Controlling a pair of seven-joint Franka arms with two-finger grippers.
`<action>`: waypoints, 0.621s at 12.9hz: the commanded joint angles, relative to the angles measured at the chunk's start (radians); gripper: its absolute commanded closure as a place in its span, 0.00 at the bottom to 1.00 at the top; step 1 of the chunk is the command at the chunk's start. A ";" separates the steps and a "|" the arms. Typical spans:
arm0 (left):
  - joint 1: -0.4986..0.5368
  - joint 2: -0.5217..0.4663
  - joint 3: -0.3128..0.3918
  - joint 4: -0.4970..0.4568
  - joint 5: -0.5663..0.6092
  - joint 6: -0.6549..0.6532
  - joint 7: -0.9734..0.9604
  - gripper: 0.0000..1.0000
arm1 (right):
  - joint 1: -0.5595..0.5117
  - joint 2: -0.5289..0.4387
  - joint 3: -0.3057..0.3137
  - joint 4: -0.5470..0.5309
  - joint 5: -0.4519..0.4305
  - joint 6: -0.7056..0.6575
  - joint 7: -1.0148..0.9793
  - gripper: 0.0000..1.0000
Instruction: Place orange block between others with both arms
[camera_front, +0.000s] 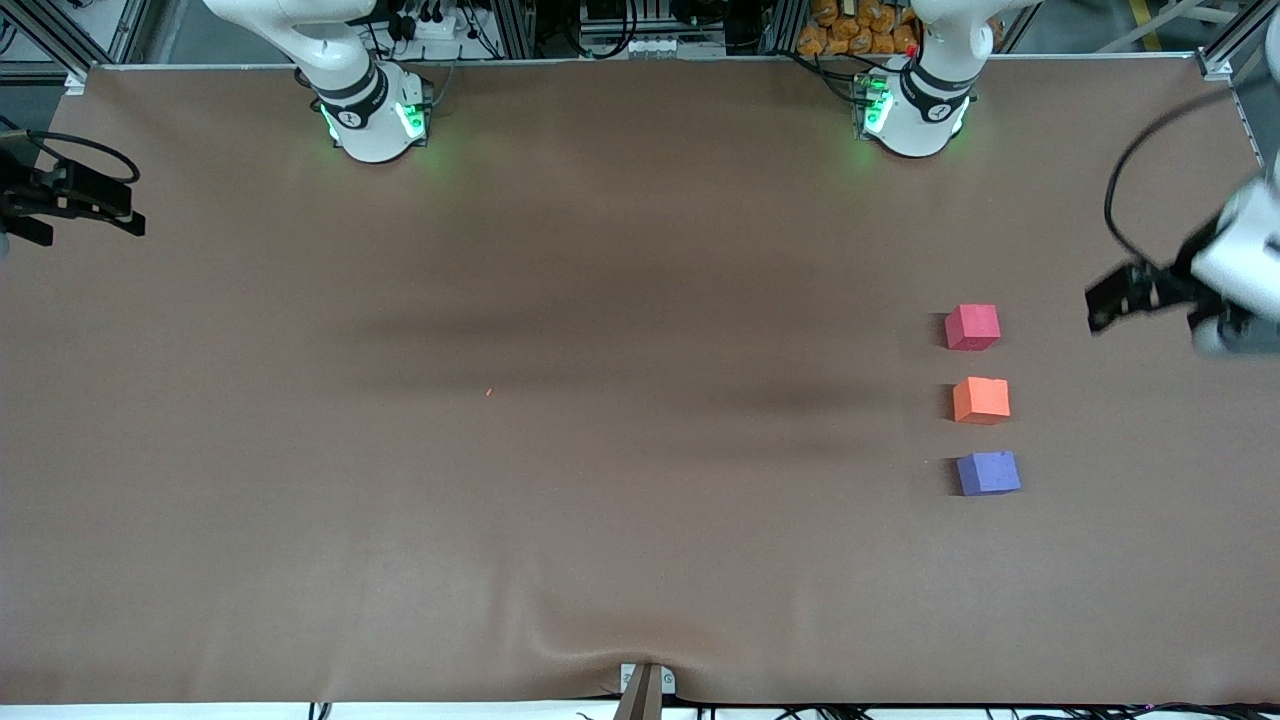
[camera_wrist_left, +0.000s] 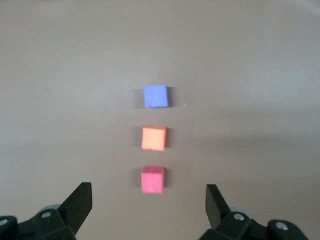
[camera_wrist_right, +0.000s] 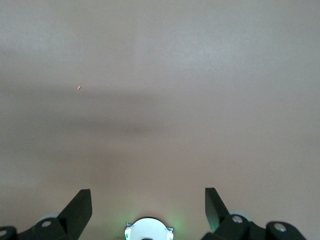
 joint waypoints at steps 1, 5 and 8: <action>-0.071 -0.085 0.070 -0.046 -0.071 -0.053 -0.015 0.00 | -0.007 -0.011 -0.003 0.008 0.001 -0.044 -0.004 0.00; -0.274 -0.158 0.319 -0.126 -0.158 -0.092 -0.026 0.00 | -0.007 -0.017 -0.004 0.039 0.012 -0.118 -0.005 0.00; -0.291 -0.177 0.333 -0.137 -0.149 -0.098 -0.014 0.00 | -0.010 -0.017 -0.006 0.039 0.012 -0.121 -0.008 0.00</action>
